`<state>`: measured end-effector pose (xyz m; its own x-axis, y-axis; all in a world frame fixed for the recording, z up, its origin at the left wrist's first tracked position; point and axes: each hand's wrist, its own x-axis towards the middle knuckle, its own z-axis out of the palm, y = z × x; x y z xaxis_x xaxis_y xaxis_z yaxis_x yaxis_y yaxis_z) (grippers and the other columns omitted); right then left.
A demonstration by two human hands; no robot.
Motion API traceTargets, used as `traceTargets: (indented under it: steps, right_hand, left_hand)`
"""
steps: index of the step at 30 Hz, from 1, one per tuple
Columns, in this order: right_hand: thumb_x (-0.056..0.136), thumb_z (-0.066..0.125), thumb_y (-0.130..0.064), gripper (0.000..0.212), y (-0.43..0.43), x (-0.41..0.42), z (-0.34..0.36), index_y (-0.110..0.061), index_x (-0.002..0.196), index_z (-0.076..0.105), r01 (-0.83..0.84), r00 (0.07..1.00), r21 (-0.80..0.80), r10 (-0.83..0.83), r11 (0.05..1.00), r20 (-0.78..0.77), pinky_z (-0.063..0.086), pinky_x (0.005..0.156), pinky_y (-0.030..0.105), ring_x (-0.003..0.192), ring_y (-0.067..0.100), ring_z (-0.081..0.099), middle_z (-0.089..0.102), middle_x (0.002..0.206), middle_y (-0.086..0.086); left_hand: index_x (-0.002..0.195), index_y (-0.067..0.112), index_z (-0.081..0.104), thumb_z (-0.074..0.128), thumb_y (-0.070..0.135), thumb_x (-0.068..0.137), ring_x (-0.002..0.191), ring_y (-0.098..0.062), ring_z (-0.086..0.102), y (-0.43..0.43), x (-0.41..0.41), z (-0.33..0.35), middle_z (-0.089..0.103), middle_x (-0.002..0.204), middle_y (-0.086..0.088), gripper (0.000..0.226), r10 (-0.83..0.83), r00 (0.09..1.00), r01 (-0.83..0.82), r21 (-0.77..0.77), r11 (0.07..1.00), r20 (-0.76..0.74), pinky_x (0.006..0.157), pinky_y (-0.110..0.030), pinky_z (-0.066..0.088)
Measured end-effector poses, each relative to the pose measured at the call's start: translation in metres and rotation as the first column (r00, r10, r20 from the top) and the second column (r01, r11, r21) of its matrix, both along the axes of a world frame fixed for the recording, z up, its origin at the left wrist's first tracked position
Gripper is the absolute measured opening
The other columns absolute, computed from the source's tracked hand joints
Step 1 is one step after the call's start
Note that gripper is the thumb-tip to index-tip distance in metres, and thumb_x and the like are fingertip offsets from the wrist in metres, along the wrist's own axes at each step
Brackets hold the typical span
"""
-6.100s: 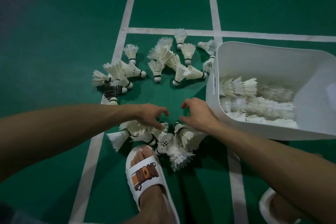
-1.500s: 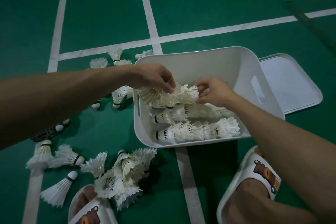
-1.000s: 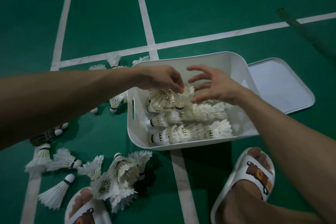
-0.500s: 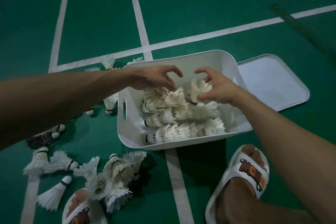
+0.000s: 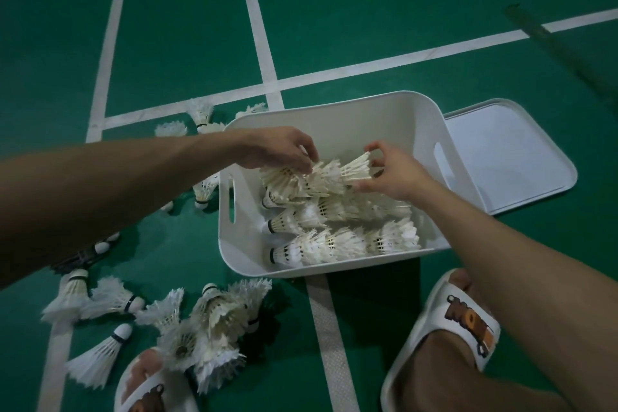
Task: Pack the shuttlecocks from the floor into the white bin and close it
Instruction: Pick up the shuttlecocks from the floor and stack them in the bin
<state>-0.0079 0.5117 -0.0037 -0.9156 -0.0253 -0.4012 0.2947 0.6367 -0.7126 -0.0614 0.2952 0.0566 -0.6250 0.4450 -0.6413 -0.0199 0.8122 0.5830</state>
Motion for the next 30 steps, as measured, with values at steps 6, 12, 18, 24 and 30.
traceTargets:
  steps: [6,12,18,24,30]
  right_hand:
    - [0.064,0.088,-0.013,0.078,-0.004,-0.007,-0.004,-0.013,0.132,0.051,-0.049,0.994,-0.072,0.056,0.996,0.093,0.049,0.098,0.045,0.106,0.026,0.062,0.059,0.125,0.008]
    - [0.07,0.084,-0.014,0.073,-0.002,-0.01,-0.001,-0.012,0.134,0.05,-0.081,0.995,0.023,0.079,0.996,0.061,0.052,0.094,0.041,0.105,0.024,0.06,0.059,0.119,0.006]
    - [0.069,0.085,-0.017,0.068,-0.02,-0.009,-0.006,-0.015,0.13,0.054,-0.17,0.985,0.047,0.169,0.984,0.025,0.05,0.086,0.03,0.094,0.018,0.061,0.061,0.114,0.003]
    - [0.062,0.088,-0.017,0.098,-0.008,-0.009,-0.004,-0.018,0.146,0.037,-0.074,0.996,-0.052,0.077,0.996,0.051,0.05,0.097,0.041,0.108,0.025,0.061,0.056,0.128,0.01]
    - [0.063,0.087,-0.025,0.074,0.009,-0.005,0.013,-0.021,0.13,0.054,0.044,0.999,-0.135,-0.046,0.99,-0.006,0.054,0.067,0.025,0.092,0.014,0.062,0.06,0.115,0.002]
  left_hand:
    - [0.114,0.013,0.057,0.061,0.011,0.09,0.093,-0.014,0.06,-0.002,0.001,0.003,0.061,0.105,-0.003,0.024,0.048,0.999,-0.048,0.019,0.999,-0.001,0.071,-0.02,0.045]
    - [0.124,0.014,0.053,0.064,0.007,0.089,0.097,-0.013,0.059,-0.007,0.006,0.002,0.06,0.117,-0.007,0.038,0.06,0.998,-0.059,0.105,0.993,-0.012,0.08,-0.022,0.049]
    - [0.122,0.011,0.052,0.075,0.019,0.08,0.094,-0.017,0.06,-0.001,0.009,0.003,0.062,0.111,-0.006,0.048,0.114,0.985,-0.102,0.097,0.99,-0.13,0.075,-0.025,0.052]
    - [0.115,0.012,0.06,0.076,0.021,0.079,0.088,-0.014,0.058,0.005,0.01,0.006,0.063,0.107,-0.003,0.04,0.025,0.975,-0.012,0.059,0.998,-0.22,0.068,-0.021,0.045]
    - [0.109,0.016,0.06,0.075,0.023,0.08,0.083,-0.015,0.06,0.026,0.009,0.007,0.065,0.095,-0.002,0.033,0.081,0.968,-0.047,0.147,0.988,-0.236,0.069,-0.025,0.048]
